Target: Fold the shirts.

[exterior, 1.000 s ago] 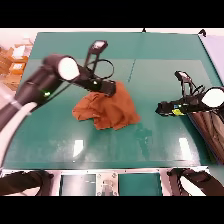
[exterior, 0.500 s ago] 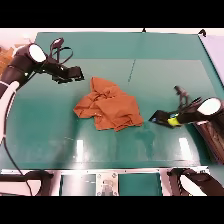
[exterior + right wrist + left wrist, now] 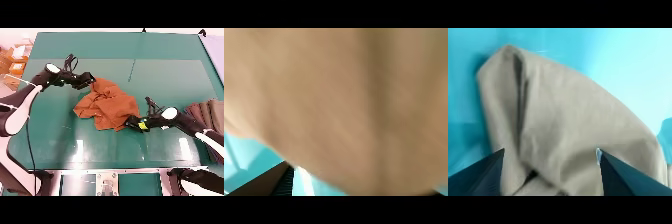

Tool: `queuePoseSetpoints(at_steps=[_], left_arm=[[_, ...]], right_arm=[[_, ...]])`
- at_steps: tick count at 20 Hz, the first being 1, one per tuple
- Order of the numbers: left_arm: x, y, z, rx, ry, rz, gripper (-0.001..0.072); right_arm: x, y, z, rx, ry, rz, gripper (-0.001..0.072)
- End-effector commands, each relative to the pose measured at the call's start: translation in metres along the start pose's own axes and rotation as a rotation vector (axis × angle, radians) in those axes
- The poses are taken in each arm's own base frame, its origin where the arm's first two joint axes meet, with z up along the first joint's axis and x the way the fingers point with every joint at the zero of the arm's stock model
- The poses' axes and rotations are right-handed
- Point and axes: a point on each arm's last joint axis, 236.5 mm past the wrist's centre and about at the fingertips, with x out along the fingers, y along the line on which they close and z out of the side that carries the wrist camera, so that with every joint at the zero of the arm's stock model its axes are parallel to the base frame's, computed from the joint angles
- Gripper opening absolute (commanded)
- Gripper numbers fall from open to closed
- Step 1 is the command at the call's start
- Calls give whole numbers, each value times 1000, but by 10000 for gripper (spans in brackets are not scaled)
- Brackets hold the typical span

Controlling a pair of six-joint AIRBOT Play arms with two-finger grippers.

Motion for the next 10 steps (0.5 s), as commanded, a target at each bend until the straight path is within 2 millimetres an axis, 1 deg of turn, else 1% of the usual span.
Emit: queuePoseSetpoints(at_steps=[1,2,3,4,5,6,7,9,10], left_arm=[[23,-5,5,-13,-55,-30,478],[30,-7,0,9,-48,-26,252],[35,-10,-5,35,-37,-30,15],[34,-10,-4,39,-41,-26,19],[29,-11,3,37,-57,-29,18],[21,-12,13,38,-68,-36,17],[7,-15,25,53,-82,-46,17],[-22,-14,44,68,-117,-26,17],[-27,-6,45,69,-113,4,19]], right_arm=[[17,12,35,-1,-42,-1,546],[14,16,45,-5,-62,6,424],[9,17,55,-10,-80,7,249],[4,14,61,-29,-86,-2,75],[-3,8,65,-62,-78,-21,18],[-12,-2,68,-72,-64,-44,18],[-26,-12,75,-76,-57,-66,17],[-60,-26,95,-61,-77,-77,17],[-73,-29,102,-58,-85,-70,17]])
